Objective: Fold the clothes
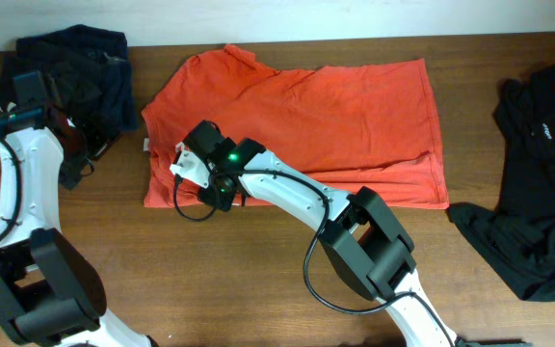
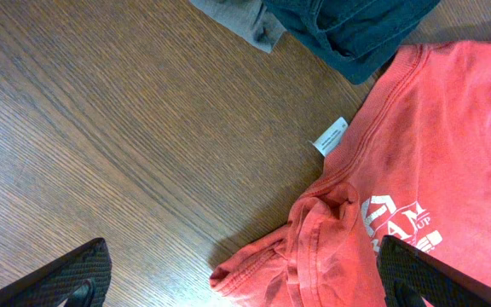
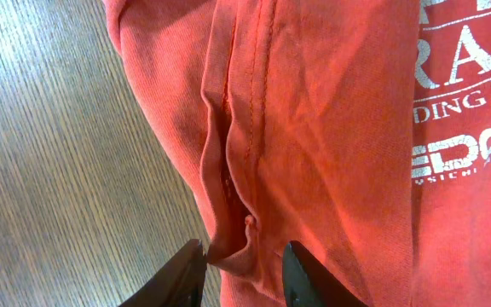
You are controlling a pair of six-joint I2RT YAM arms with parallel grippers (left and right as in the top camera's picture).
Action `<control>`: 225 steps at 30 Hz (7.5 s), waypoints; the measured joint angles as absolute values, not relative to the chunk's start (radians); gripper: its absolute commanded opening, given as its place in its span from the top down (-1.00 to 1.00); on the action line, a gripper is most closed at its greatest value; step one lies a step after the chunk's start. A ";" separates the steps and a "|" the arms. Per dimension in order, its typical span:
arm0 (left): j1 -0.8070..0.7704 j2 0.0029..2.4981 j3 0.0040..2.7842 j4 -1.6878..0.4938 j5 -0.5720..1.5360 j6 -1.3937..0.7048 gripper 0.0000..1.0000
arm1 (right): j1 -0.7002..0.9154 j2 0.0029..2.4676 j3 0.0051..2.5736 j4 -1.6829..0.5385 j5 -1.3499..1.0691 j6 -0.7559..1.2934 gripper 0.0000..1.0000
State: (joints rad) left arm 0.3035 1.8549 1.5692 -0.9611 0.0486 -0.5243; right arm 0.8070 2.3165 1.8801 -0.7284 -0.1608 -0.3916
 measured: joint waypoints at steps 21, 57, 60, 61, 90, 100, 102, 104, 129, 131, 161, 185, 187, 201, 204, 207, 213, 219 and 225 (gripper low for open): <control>0.303 1.855 1.569 -0.961 0.049 -0.524 -0.98 | 0.807 2.344 1.878 -0.717 -0.168 -0.364 0.65; 0.303 1.855 1.569 -0.961 0.048 -0.524 -0.98 | 0.789 2.344 1.932 -0.728 -0.168 -0.360 0.92; 0.303 1.855 1.569 -0.961 0.048 -0.524 -0.98 | 0.788 2.344 1.932 -0.714 -0.167 -0.363 0.92; 0.303 1.855 1.569 -0.961 0.049 -0.524 -0.98 | 0.786 2.344 1.932 -0.703 -0.167 -0.363 0.92; 0.303 1.855 1.569 -0.972 0.046 -0.524 -0.98 | 0.570 2.368 1.934 -0.328 -0.125 -0.189 -0.54; 0.199 1.855 1.569 -0.980 0.167 -0.363 -0.98 | 0.501 2.353 2.072 -0.656 -0.031 -0.028 -0.72; 0.130 1.855 1.569 -0.969 0.189 -0.340 -0.98 | 0.463 2.339 2.117 -0.724 -0.026 0.029 -0.78; 0.059 1.855 1.569 -0.947 0.206 -0.332 -0.98 | 0.411 2.318 2.163 -0.791 -0.037 0.091 -0.90; -0.083 2.160 1.577 -0.834 0.272 -0.336 -0.08 | -0.063 2.270 2.275 -1.604 -0.341 0.062 0.62; -0.073 2.160 1.580 -0.883 0.236 -0.335 -0.08 | -0.063 2.270 2.275 -1.626 -0.329 0.055 0.61; 0.067 2.160 1.584 -0.981 0.102 -0.268 -0.11 | -0.046 2.269 1.738 -1.410 -0.163 0.109 0.56; 0.066 2.160 1.666 -1.134 -0.171 -0.253 -0.31 | -0.145 2.239 1.651 -1.259 -0.166 0.148 0.47; 0.066 2.160 1.720 -1.163 -0.178 -0.253 -0.33 | -0.146 2.239 1.658 -1.259 -0.149 0.157 0.45; 0.010 2.102 2.014 -0.883 0.119 -0.237 -0.98 | -0.158 2.193 1.969 -1.211 -0.128 0.180 -0.97; -0.026 2.108 2.013 -0.723 0.183 -0.328 -0.98 | -0.158 2.191 2.009 -1.093 -0.190 0.180 -0.97; -0.043 2.146 2.020 -0.537 0.222 -0.412 -0.98 | -0.157 2.191 2.012 -0.939 -0.250 0.181 -0.97; -0.067 2.277 2.021 -0.317 0.266 -0.512 -0.98 | -0.156 2.191 2.013 -0.671 -0.285 0.184 -0.97; -0.097 2.397 2.020 -0.196 0.282 -0.585 -0.97 | -0.143 2.192 2.013 -0.534 -0.291 0.207 -0.97; -0.128 2.448 2.021 -0.175 0.280 -0.630 -0.98 | -0.113 2.203 2.013 -0.514 -0.295 0.210 -0.97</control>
